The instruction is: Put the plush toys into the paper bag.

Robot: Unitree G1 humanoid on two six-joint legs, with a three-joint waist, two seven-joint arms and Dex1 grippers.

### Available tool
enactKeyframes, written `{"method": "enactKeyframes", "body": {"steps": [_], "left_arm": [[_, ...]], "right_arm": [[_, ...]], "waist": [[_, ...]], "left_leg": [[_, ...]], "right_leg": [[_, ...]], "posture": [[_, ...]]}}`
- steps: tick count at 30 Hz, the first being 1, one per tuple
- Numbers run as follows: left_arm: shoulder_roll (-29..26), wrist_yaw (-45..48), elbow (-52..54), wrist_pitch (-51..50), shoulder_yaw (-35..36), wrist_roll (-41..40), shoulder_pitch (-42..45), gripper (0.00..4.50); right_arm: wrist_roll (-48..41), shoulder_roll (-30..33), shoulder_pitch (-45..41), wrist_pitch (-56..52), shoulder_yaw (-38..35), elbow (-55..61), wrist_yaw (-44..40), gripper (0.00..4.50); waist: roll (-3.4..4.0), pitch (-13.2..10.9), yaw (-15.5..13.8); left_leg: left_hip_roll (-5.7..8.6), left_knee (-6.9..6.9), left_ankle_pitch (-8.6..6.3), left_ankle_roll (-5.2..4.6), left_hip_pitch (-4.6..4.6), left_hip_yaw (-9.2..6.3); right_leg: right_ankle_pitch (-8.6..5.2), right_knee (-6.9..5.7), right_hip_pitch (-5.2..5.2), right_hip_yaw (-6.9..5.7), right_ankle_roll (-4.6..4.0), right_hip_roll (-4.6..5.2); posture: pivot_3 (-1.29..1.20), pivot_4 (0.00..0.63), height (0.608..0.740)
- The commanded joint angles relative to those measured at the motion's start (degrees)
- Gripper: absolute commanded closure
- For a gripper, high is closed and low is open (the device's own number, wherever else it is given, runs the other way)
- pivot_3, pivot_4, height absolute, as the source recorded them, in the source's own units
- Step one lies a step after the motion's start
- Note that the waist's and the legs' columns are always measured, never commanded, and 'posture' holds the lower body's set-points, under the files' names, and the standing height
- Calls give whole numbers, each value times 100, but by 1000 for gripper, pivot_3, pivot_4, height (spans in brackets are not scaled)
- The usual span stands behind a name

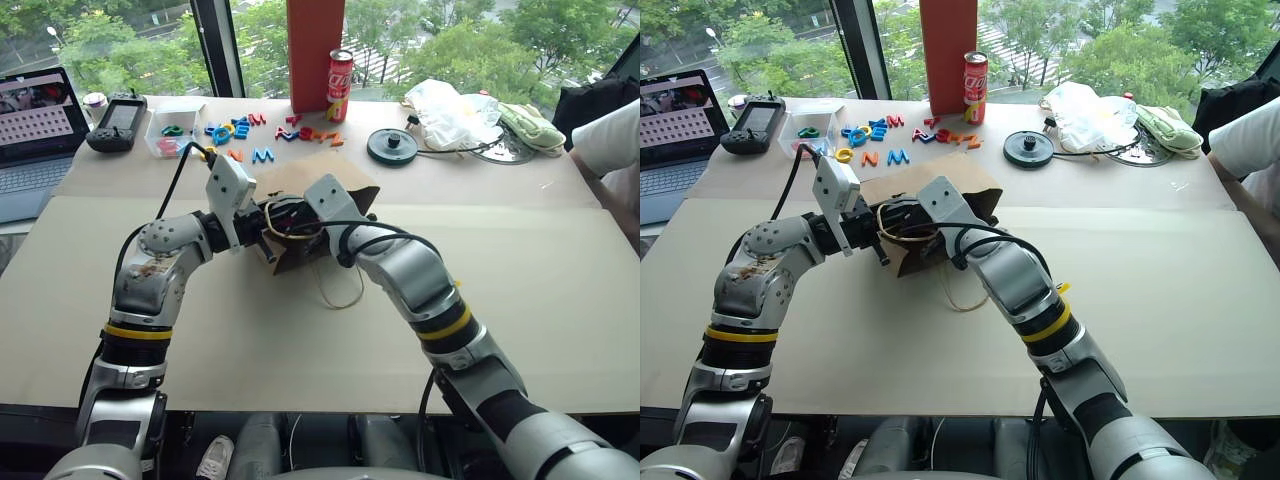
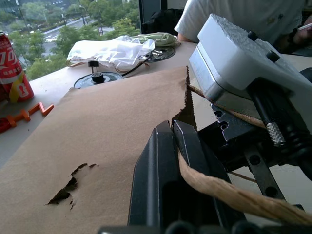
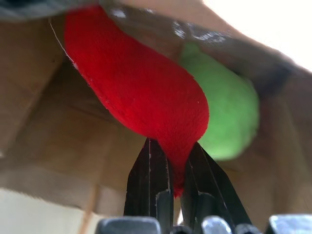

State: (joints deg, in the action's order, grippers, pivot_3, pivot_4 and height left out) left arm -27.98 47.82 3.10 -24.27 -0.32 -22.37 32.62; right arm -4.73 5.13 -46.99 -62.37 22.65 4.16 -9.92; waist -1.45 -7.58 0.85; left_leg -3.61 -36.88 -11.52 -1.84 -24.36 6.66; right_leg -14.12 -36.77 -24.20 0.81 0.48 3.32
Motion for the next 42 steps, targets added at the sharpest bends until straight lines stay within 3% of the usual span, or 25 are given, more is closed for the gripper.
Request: {"method": "enactKeyframes", "body": {"steps": [1, 4, 6, 14, 31, 42], "left_arm": [[0, 2, 188, -9, 0, -37, 107, 4500], [6, 9, 174, -6, -7, -38, 112, 4500], [10, 13, 163, 0, -12, -37, 116, 4500], [23, 11, 143, 16, -15, -30, 110, 4500], [20, 43, 55, 47, -9, -15, 118, 4500], [67, 75, -34, 76, -47, -8, 190, 4500]], "right_arm": [[-50, -394, -84, 412, -239, -45, -15, 4474], [-51, -492, -39, 488, -314, -159, -74, 4474], [-93, -550, -12, 527, -386, -182, -100, 3651], [-133, -539, 15, 327, -556, -89, -238, 1049], [-510, 370, 896, -1183, -845, 1980, -646, 1049], [-465, 236, 1512, -975, -479, 1567, -429, 1049]], "waist": [[0, 0, 4], [1, 0, 8], [0, 0, -7], [1, 0, 10], [0, 0, 13], [0, 0, 3]], "left_leg": [[0, 0, 0, 0, -1, 0], [-2, 0, 0, 1, 0, -1], [-1, 0, 0, 1, 0, -1], [-2, 1, 1, 2, 0, -1], [-1, 2, 1, 2, 0, -6], [1, 1, 1, 2, 5, -5]], "right_leg": [[0, -1, -1, 0, 0, -1], [0, -3, -1, -1, 0, -2], [0, -2, 0, -1, 0, 0], [0, -4, -1, -3, 0, -1], [0, 0, -2, -1, 0, 0], [-1, 8, -1, 1, -1, 0]], "posture": [[0, 150, 739], [0, 150, 739], [0, 150, 739], [0, 150, 739], [0, 150, 739], [0, 150, 739]]}}
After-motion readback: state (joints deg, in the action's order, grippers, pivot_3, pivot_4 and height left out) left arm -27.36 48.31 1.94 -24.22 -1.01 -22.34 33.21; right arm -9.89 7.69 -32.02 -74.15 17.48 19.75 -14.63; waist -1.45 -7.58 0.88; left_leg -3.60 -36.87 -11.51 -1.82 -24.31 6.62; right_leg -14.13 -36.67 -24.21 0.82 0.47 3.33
